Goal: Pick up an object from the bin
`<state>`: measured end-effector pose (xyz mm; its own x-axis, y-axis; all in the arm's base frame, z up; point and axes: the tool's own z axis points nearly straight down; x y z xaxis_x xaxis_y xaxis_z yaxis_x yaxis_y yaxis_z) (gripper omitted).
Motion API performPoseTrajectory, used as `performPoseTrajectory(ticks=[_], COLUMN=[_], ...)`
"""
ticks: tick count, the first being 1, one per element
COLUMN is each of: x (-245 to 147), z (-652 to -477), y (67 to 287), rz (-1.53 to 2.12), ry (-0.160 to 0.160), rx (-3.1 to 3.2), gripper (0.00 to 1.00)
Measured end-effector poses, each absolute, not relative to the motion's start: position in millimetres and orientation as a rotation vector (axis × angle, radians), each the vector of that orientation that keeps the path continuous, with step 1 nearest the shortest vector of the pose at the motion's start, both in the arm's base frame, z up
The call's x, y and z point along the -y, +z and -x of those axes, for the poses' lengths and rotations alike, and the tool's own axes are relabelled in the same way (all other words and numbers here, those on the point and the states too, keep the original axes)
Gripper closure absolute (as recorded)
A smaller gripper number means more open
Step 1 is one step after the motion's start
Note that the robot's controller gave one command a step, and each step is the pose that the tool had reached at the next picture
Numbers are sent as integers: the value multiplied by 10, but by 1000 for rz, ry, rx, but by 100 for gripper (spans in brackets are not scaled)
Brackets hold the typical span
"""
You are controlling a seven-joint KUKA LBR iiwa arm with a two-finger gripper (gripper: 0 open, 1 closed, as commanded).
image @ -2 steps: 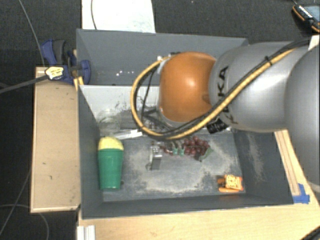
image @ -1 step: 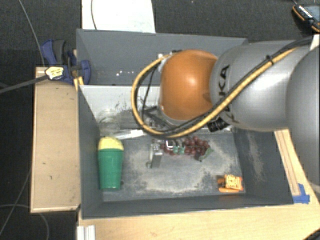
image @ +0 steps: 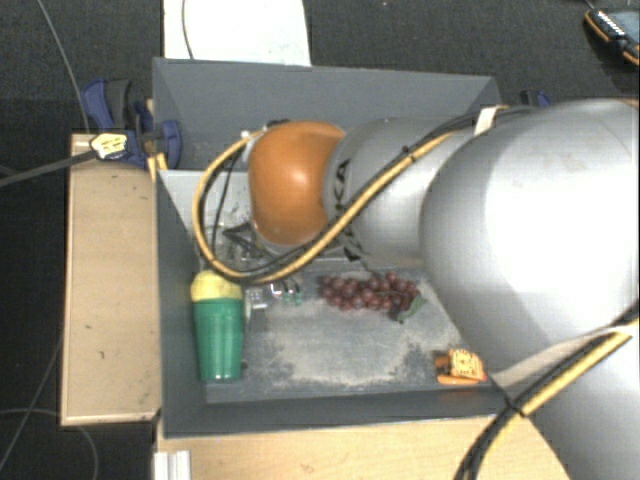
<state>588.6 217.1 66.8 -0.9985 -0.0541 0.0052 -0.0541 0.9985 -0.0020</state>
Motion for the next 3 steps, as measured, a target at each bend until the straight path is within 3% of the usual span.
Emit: performPoseTrajectory(ticks=[1,2,3], x=[-2465,-2339,-2534], z=[-5916,-5937,-5884], y=[1234,997,728], rz=[-99,385,-742], ry=[5,60,10], rx=[3155,3114,3069], gripper=[0,0,0])
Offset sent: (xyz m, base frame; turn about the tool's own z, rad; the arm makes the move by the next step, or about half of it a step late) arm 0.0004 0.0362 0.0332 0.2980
